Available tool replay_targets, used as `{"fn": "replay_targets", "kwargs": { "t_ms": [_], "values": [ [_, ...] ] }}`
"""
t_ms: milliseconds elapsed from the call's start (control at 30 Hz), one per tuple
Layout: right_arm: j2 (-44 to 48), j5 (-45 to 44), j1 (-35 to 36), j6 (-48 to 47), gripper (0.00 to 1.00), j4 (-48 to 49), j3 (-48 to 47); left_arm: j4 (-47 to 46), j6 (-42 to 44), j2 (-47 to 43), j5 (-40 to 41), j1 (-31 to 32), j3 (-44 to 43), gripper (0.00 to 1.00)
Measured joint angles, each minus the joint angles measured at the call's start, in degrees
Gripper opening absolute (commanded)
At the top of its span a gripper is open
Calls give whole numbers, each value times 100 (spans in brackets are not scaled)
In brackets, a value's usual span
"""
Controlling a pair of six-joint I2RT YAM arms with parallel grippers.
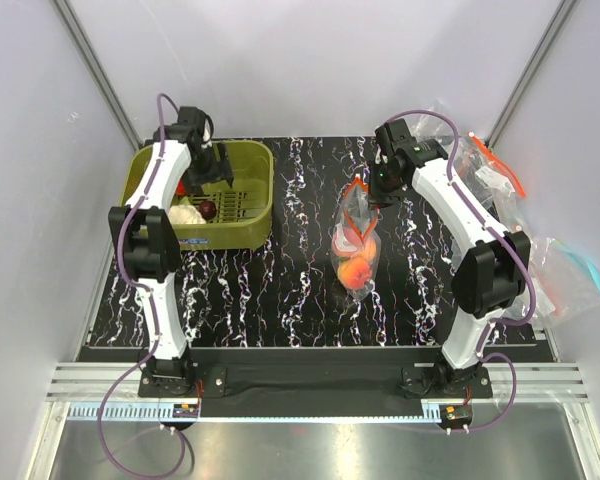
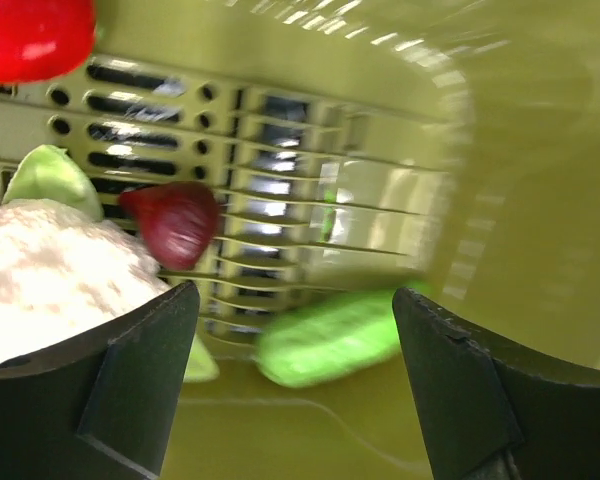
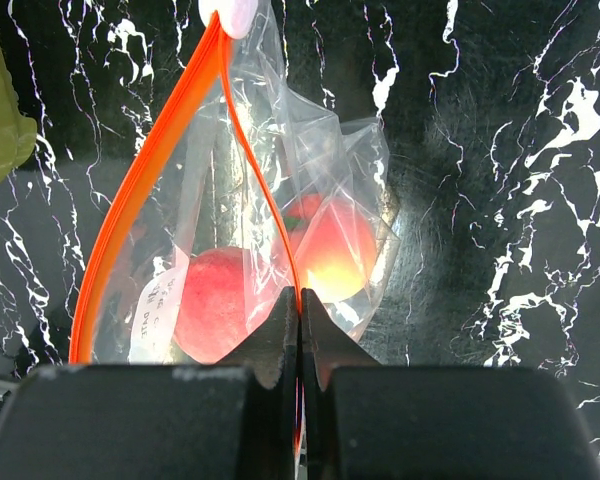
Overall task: Place the food in the zip-top bag and seal the zipper
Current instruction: Pick up the fake fruit from the bin.
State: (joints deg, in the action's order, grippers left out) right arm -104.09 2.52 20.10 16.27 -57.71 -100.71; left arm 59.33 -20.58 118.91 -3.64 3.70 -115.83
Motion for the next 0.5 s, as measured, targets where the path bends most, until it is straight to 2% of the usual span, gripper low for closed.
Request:
{"fn": "replay_targets", "kwargs": {
  "t_ms": [333,433,500],
  "values": [
    [-2,17,-31,7,0,0,-33,4,584,317,955,-2,529,86],
    [-2,17,-31,7,0,0,-33,-151,651,326,1075,-2,715,77],
    [-2,17,-31,4,0,0,-33,-291,706,326,1102,17,839,77]
  ]
}}
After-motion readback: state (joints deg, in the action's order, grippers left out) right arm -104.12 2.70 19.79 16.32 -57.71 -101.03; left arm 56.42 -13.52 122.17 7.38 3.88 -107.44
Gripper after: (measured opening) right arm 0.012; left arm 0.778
